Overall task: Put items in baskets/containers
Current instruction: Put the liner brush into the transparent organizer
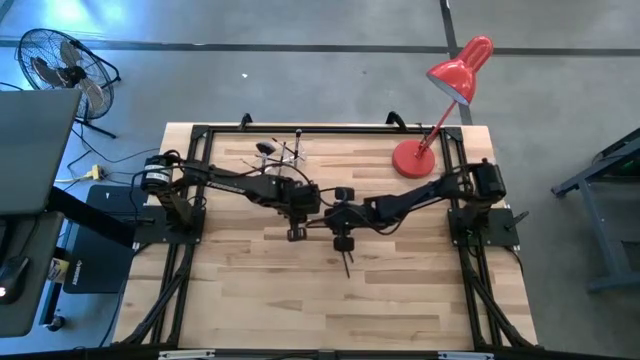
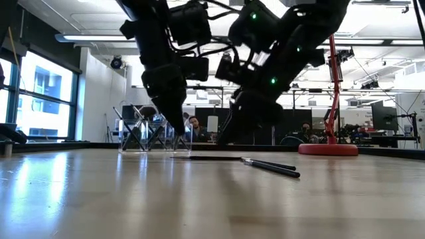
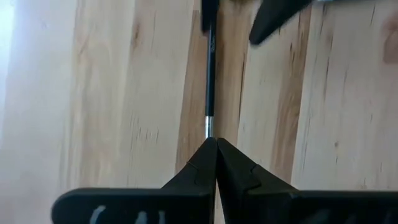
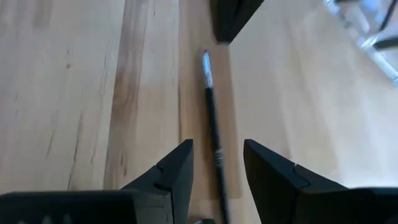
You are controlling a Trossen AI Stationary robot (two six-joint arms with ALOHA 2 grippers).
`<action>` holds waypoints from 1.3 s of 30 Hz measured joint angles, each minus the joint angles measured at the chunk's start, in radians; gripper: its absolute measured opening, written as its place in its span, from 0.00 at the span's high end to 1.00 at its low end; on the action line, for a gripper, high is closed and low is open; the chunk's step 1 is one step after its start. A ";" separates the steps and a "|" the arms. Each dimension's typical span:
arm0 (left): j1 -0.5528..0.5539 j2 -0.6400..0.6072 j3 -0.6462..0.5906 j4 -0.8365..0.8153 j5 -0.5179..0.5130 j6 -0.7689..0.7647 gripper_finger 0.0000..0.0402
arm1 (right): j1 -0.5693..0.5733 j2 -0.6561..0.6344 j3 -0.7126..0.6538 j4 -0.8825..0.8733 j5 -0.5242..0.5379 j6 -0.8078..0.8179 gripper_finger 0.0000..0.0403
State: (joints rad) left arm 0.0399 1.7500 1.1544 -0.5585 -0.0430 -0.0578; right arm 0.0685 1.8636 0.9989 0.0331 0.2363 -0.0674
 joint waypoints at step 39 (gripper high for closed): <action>-0.001 0.111 -0.021 0.031 -0.030 0.001 0.80 | -0.002 0.023 0.000 -0.025 0.082 0.120 0.66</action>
State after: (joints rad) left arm 0.0391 1.8610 1.1332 -0.5272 -0.0731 -0.0572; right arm 0.0662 1.8864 0.9993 0.0079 0.3187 0.0525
